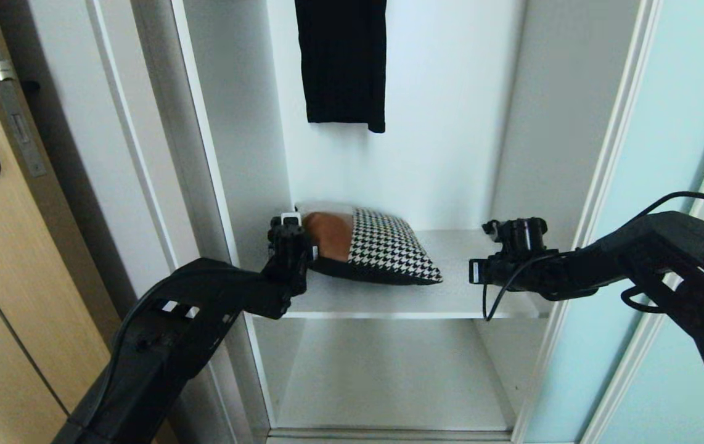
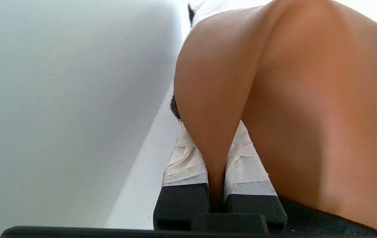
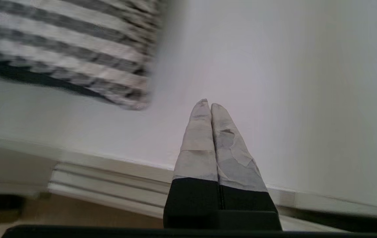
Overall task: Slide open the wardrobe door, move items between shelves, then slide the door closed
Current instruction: Place the pillow on the higher shelf
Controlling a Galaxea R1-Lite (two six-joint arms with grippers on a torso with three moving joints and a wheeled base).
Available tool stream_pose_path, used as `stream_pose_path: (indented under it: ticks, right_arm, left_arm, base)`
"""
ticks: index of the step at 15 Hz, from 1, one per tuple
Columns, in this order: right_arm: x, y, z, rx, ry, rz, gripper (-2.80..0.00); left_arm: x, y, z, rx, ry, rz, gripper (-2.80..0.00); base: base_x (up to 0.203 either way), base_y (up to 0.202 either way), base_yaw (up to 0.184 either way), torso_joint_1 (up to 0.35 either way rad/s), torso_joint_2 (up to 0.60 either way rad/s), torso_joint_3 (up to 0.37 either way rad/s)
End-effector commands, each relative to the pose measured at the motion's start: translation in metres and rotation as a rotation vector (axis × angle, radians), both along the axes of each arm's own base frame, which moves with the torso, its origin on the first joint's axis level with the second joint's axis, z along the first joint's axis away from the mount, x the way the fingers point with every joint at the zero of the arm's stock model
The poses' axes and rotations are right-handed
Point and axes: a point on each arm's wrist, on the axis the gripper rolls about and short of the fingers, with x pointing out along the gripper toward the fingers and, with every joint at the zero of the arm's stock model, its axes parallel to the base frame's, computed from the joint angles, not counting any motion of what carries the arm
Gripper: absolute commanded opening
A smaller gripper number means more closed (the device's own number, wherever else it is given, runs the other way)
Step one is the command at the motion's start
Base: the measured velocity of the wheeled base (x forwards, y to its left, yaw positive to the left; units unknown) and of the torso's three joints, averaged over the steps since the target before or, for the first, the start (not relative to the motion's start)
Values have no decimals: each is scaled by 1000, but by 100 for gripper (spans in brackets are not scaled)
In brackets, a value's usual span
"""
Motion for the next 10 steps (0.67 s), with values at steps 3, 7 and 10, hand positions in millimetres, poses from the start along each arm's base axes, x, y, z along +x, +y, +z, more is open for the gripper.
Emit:
stream_pose_path:
  ticks: [3,7,10]
  right_arm:
    - [-25,-2,31,32,-43,44,-280]
    - [-35,-1,37,54,-55,78,-280]
    - [-39,-2,38,71,-46,106,-280]
  left_arm:
    - [1,1,-21,71,44,-12,-280]
    - [0,1,-42,104,80,-6,-280]
    - [0,2,-36,102,72,-2,0]
  base:
    - [0,0,0,0,0,0]
    - [0,0,0,0,0,0]
    - [0,0,0,0,0,0]
